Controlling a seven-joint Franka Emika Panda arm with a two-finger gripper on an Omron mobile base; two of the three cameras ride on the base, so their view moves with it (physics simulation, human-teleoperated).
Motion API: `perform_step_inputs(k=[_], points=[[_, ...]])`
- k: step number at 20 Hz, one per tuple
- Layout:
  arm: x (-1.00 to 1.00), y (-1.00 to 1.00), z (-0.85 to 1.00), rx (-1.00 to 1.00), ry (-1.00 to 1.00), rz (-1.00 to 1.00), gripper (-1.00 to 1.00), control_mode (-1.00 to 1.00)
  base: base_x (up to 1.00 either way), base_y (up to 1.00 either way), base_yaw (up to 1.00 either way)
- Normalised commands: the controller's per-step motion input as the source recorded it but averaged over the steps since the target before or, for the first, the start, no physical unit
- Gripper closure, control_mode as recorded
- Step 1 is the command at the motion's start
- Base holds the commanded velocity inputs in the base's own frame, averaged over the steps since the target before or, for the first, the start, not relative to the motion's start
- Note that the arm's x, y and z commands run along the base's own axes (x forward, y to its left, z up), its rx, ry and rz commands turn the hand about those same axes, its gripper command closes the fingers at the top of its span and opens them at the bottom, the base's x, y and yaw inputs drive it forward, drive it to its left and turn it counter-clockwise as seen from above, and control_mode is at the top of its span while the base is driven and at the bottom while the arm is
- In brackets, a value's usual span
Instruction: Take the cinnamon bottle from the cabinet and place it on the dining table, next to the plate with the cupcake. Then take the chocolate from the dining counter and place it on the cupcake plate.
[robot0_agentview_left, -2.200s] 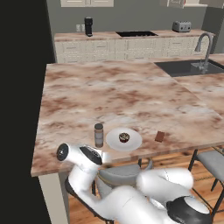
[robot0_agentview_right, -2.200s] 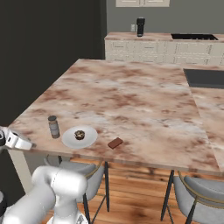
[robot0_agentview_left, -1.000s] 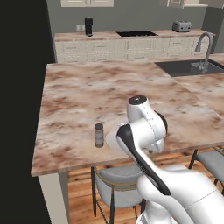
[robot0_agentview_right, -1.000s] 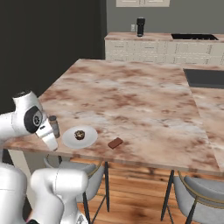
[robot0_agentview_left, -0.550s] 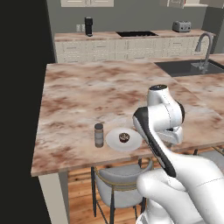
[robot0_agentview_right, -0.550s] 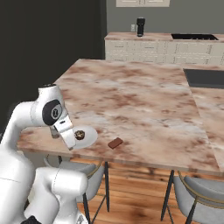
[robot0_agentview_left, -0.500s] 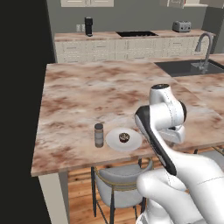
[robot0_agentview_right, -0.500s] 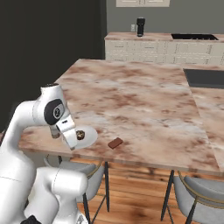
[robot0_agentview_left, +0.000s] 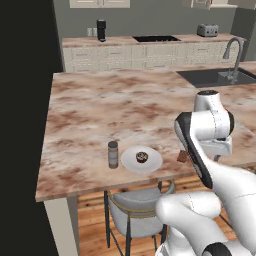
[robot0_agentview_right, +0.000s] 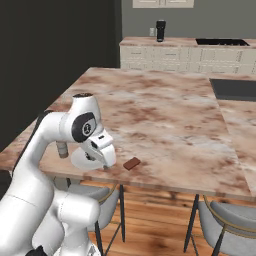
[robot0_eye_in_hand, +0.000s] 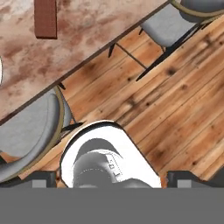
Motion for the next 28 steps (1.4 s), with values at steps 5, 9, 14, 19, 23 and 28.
perform_step_inputs(k=[5, 9, 14, 19, 23, 28], points=[[0.40, -0.39, -0.01, 0.10, 0.00, 0.35, -1.00, -1.00, 0.00, 0.00, 0.00], [0.59, -0.21, -0.10, 0.09, 0.00, 0.24, -1.00, -1.00, 0.00, 0.00, 0.00], [0.62, -0.07, -0.22, 0.05, 0.01, 0.12, -1.00, -1.00, 0.00, 0.00, 0.00], [0.51, -0.01, -0.32, 0.01, 0.07, 0.00, -1.00, -1.00, 0.00, 0.00, 0.00], [0.34, -0.02, -0.37, 0.00, 0.08, 0.00, -1.00, -1.00, 0.00, 0.00, 0.00], [0.23, -0.05, -0.36, 0.00, 0.00, 0.00, -1.00, -1.00, 0.00, 0.00, 0.00]])
